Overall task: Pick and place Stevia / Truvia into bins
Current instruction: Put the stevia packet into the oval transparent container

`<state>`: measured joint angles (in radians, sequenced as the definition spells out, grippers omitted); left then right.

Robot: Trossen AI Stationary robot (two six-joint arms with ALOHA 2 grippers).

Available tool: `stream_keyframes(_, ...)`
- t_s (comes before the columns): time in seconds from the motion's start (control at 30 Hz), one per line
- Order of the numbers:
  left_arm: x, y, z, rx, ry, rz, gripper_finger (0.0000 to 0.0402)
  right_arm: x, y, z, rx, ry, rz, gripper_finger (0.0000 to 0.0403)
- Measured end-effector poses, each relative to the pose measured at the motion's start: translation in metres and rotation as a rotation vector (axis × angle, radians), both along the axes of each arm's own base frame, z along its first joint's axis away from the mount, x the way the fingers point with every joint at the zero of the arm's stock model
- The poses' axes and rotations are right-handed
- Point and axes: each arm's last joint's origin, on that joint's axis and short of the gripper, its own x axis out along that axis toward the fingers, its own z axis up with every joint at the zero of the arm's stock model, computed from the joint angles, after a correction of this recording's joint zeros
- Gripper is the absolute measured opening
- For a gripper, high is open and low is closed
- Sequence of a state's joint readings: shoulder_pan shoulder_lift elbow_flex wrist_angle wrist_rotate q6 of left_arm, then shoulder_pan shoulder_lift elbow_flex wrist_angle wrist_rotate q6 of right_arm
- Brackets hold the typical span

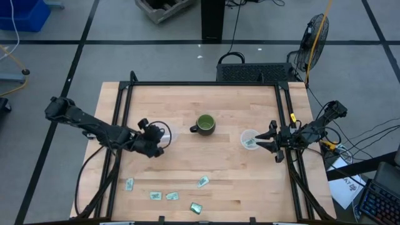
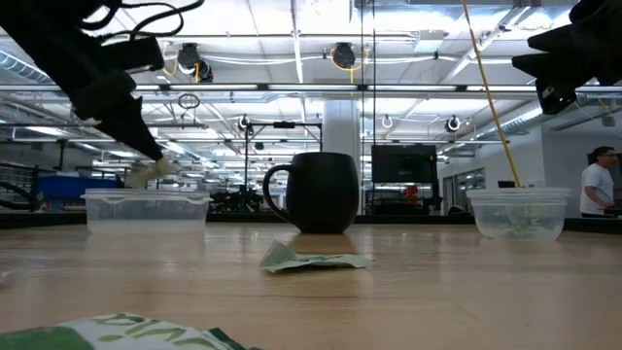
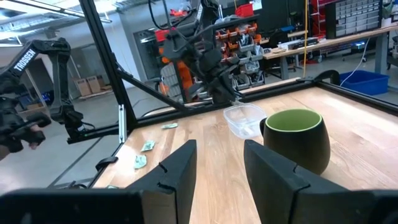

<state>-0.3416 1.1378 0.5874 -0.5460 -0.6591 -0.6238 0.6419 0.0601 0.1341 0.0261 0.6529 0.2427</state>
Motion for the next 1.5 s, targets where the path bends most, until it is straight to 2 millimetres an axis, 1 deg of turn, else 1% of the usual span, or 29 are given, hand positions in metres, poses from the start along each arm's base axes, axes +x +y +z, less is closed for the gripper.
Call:
stream_keyframes(0.1,-0.002,0.004,-0.007,-0.019,-0.006,0.038,0.0056,0.0,0.0,0.0,0.001,-0.001,0.0,0.0126)
stream_keyframes(0.2,-0.002,0.005,-0.008,-0.04,-0.027,0.064,0.008,0.0,0.0,0.0,0.0,-0.001,0.0,0.0126)
stream_keyframes(0.27,0.001,0.003,-0.007,-0.087,-0.048,0.048,0.0094,0.0,0.0,0.0,0.0,-0.001,0.0,0.0126)
stream_keyframes(0.33,0.006,-0.003,-0.004,-0.164,-0.092,-0.005,0.0105,0.0,0.0,0.0,0.0,-0.001,0.0,0.0126)
stream_keyframes(0.5,0.016,-0.024,0.006,-0.298,-0.224,-0.178,0.0112,0.0,0.0,0.0,0.0,0.0,0.0,0.0126)
stream_keyframes(0.6,0.018,-0.041,0.011,-0.355,-0.268,-0.323,0.0113,0.0,0.0,0.0,0.0,0.0,0.0,0.0126)
stream_keyframes(0.77,0.015,-0.074,0.009,-0.368,-0.298,-0.512,0.0113,0.0,0.0,0.0,0.0,0.0,0.0,0.0126)
stream_keyframes(0.87,0.012,-0.093,0.002,-0.384,-0.284,-0.596,0.0113,0.0,0.0,0.0,0.0,0.0,0.0,0.0126)
stream_keyframes(1.0,0.011,-0.118,-0.007,-0.466,-0.304,-0.712,0.0113,0.0,0.0,0.0,0.0,0.0,0.001,0.0126)
stream_keyframes(1.13,0.011,-0.136,-0.015,-0.511,-0.343,-0.751,0.0113,0.0,0.0,0.0,0.0,0.0,0.0,0.0126)
stream_keyframes(1.23,0.01,-0.144,-0.026,-0.521,-0.32,-0.753,0.0113,0.0,0.0,0.0,0.0,0.0,0.0,0.0126)
stream_keyframes(1.33,0.014,-0.149,-0.034,-0.574,-0.346,-0.683,0.0113,0.0,0.0,0.0,0.0,0.0,0.0,0.0126)
stream_keyframes(1.5,0.019,-0.155,-0.057,-0.566,-0.29,-0.634,0.0113,0.0,0.0,0.0,0.0,0.0,0.0,0.0126)
